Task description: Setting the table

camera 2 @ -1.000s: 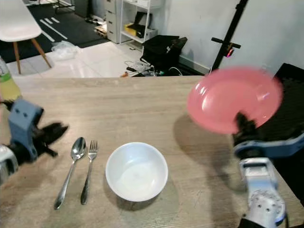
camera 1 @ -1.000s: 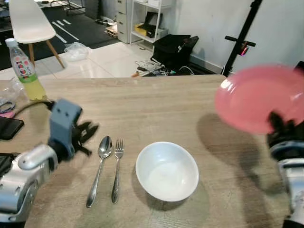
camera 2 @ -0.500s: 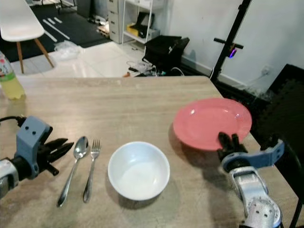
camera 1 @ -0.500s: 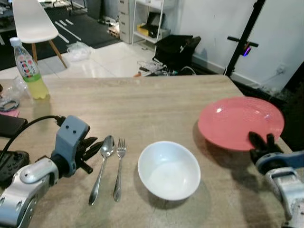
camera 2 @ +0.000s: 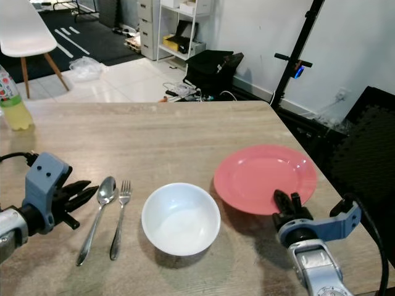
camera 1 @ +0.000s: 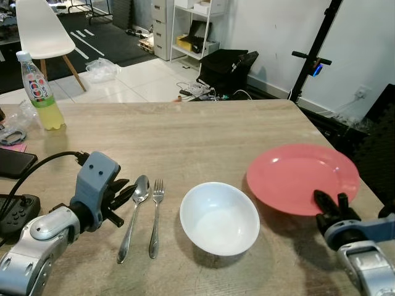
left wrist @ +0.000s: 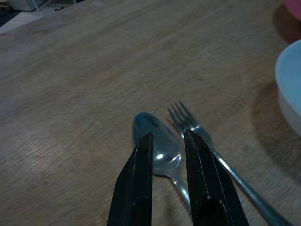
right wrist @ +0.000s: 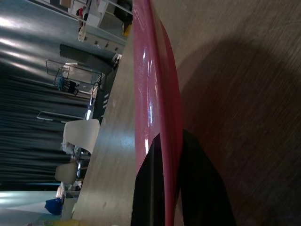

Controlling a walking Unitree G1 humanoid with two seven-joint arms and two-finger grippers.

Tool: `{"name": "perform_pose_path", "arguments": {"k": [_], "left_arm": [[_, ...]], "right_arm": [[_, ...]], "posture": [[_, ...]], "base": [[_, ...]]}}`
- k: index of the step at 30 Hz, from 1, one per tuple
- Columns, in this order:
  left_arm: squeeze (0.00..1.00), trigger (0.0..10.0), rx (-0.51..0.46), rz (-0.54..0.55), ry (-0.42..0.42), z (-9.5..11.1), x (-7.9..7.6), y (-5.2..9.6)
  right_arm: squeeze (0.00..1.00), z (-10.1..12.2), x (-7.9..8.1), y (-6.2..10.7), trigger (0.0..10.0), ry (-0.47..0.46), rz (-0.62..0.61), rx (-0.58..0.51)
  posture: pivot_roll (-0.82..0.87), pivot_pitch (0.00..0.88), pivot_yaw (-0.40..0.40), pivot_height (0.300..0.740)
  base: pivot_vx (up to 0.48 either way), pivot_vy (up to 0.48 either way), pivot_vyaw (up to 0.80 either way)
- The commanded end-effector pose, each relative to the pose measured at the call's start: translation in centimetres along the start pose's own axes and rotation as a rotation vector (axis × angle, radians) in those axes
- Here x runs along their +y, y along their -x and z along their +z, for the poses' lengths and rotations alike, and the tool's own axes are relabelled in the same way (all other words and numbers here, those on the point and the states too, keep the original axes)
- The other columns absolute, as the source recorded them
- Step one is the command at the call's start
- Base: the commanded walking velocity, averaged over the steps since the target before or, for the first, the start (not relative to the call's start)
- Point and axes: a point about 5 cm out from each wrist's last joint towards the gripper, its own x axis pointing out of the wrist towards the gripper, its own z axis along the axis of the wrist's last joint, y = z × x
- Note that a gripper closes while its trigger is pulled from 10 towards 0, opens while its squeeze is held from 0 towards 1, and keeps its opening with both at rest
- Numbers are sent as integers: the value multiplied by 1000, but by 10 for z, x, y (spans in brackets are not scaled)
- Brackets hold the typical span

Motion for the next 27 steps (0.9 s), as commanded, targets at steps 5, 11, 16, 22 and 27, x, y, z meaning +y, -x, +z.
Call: {"name": "perform_pose_path", "arguments": {"k": [5, 11, 16, 22, 27], "left_arm": [[0, 10000, -11, -16, -16, 2, -5, -2], [0, 10000, -17, -7, -18, 4, -5, -1], [0, 10000, -24, -3, -22, 5, -5, 0], [0, 10000, -26, 3, -27, 7, -2, 0], [0, 10000, -26, 4, -27, 7, -2, 0]], "right_arm": [[980, -6, 1, 0, 10000, 26, -11, 11], [1000, -6, 9, -2, 10000, 38, 35, 2], [1000, 3, 26, 0, 10000, 96, 130, -50], [0, 33, 66, 10, 10000, 414, 266, -161], [0, 39, 77, 15, 10000, 578, 287, -159]], "posture": [[77, 122, 1, 740], [82, 122, -3, 740], [85, 122, -4, 740], [80, 118, -1, 740], [80, 118, -1, 740]], "base": [[0, 0, 0], [0, 0, 0], [0, 0, 0], [0, 0, 0], [0, 0, 0]]}}
